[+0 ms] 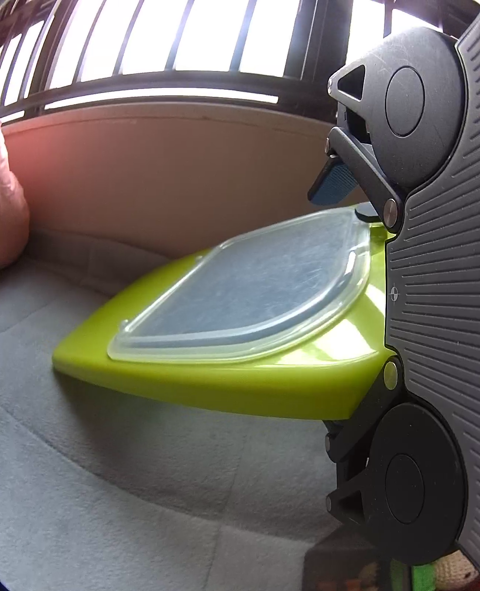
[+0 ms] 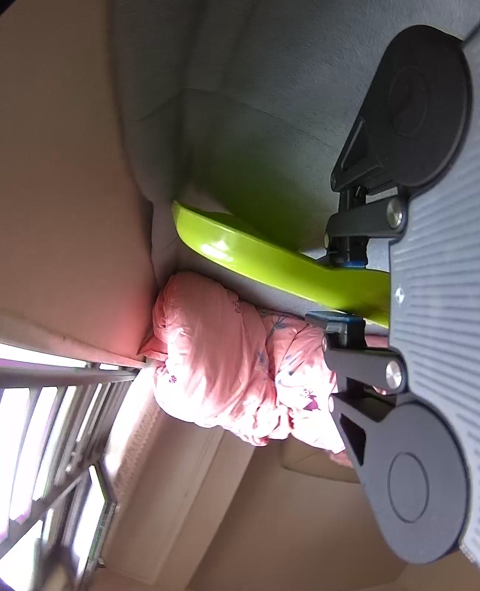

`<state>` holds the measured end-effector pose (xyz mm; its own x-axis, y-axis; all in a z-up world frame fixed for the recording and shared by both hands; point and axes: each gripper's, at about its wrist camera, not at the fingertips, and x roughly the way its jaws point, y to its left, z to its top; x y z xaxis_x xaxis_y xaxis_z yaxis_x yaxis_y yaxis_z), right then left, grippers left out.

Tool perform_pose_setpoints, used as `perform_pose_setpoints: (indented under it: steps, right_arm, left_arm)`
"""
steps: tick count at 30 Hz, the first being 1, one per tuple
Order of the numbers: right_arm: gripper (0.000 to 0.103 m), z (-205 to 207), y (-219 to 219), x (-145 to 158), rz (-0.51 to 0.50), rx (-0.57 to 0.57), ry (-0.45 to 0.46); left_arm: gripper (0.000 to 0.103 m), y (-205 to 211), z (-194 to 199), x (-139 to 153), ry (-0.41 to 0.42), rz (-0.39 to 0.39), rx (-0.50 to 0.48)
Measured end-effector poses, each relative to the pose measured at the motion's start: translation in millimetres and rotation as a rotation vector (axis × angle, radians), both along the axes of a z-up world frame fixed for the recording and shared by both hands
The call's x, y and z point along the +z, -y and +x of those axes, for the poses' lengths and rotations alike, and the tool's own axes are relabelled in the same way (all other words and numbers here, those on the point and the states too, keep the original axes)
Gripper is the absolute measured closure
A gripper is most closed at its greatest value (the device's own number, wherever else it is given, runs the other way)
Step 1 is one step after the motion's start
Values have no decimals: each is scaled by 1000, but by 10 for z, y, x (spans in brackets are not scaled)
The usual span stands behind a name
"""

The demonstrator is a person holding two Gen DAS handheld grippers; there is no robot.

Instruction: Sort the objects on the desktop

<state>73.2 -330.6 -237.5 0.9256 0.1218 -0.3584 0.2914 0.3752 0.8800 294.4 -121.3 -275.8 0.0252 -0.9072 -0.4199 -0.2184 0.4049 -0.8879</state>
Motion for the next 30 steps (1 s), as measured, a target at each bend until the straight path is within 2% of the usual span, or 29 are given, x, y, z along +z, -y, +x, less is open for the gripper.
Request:
perform_pose_setpoints:
  steps: [4, 6, 8, 12, 13, 15, 16, 17, 18, 22, 24, 25, 28, 29, 30]
  right_arm:
    - [80, -229, 115, 222, 14, 38, -22]
    - [80, -402, 186, 295, 34, 50, -39]
    - [79, -524, 239, 292, 42, 58, -67]
    - [71, -673, 366, 170, 56, -31, -116]
    - [67, -681, 408, 124, 72, -54, -123]
    - [48, -700, 470, 15, 123, -101, -118]
    - [31, -718, 486, -51, 159, -130, -105]
    - [18, -726, 491, -118, 194, -164, -102]
    - [17, -719, 483, -179, 216, -198, -116]
    - [20, -556, 372, -428, 288, -232, -145]
    - [33, -456, 277, -575, 357, -207, -126]
    - [51, -402, 235, -634, 378, -184, -122]
    - [62, -384, 192, -645, 379, -167, -79]
    - [69, -389, 200, -596, 366, -160, -58]
    - [73, -389, 219, -498, 331, -148, -35]
  left_arm:
    - [0, 15, -164, -10, 20, -23, -14]
    - [0, 79, -237, 38, 59, 15, -20]
    - [0, 189, -249, 96, 64, 47, -28]
    - [0, 451, -313, 123, -33, 21, -59]
    - [0, 495, -316, 111, -42, 24, -66]
    - [0, 569, -345, 90, -64, 26, -76]
    - [0, 594, -371, 81, -67, 20, -79]
    - [0, 616, -396, 69, -71, 13, -82]
    - [0, 626, -418, 45, -81, 5, -82]
    - [0, 629, -470, -66, -121, -19, -80]
    - [0, 599, -483, -49, -106, -20, -84]
    - [0, 575, -491, -31, -99, -21, -88]
    - [0, 416, -571, 63, -85, -57, -92]
    - [0, 332, -629, 133, -54, -59, -85]
    - [0, 251, -689, 205, -21, -61, -79]
